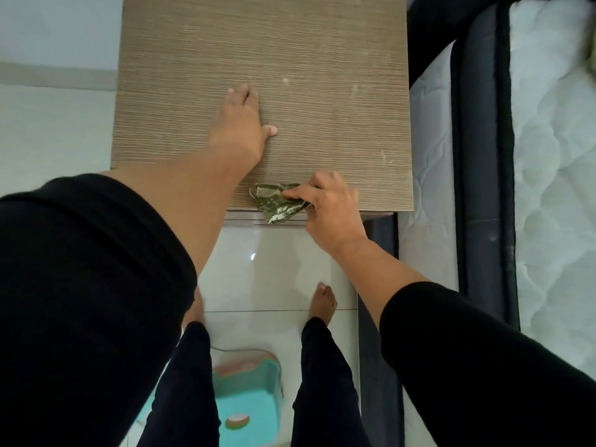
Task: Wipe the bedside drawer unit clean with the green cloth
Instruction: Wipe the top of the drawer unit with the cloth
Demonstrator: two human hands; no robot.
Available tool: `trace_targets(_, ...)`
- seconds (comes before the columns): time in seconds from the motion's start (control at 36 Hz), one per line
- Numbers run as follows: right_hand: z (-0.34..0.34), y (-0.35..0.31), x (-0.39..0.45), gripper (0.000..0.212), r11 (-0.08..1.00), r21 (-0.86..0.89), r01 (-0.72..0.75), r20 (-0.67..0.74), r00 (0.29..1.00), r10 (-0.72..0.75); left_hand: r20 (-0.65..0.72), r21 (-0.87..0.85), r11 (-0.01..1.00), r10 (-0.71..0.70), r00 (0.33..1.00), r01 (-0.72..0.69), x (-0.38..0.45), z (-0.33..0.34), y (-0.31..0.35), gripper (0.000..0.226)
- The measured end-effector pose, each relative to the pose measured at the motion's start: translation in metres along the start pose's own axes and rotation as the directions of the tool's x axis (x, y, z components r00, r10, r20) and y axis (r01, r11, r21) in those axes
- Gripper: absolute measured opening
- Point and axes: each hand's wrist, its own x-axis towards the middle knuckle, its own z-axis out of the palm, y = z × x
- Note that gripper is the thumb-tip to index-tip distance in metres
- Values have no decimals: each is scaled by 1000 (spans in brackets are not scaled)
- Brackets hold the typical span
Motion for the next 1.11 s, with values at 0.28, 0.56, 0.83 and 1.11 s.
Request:
trace_targets(0.28, -25, 4, 10, 45, 996, 83, 26, 315, 948, -51, 32, -31, 1000, -2, 999, 3, -4, 0, 2, 70)
trace_targets(0.56, -95, 17, 112, 34, 991, 117, -63, 131, 990, 47, -72, -57, 992, 108, 992, -112, 34, -18, 22, 56)
trace_targets(0.83, -122, 44, 217, 38, 998, 44, -46, -181, 982, 53, -88, 13, 983, 182, 979, -181, 100, -31, 55, 57)
trace_targets(1.11, -125, 77, 308, 41, 1000, 6, -24, -287, 957, 25, -153, -7, 981, 192, 969, -195, 176, -24, 72, 54)
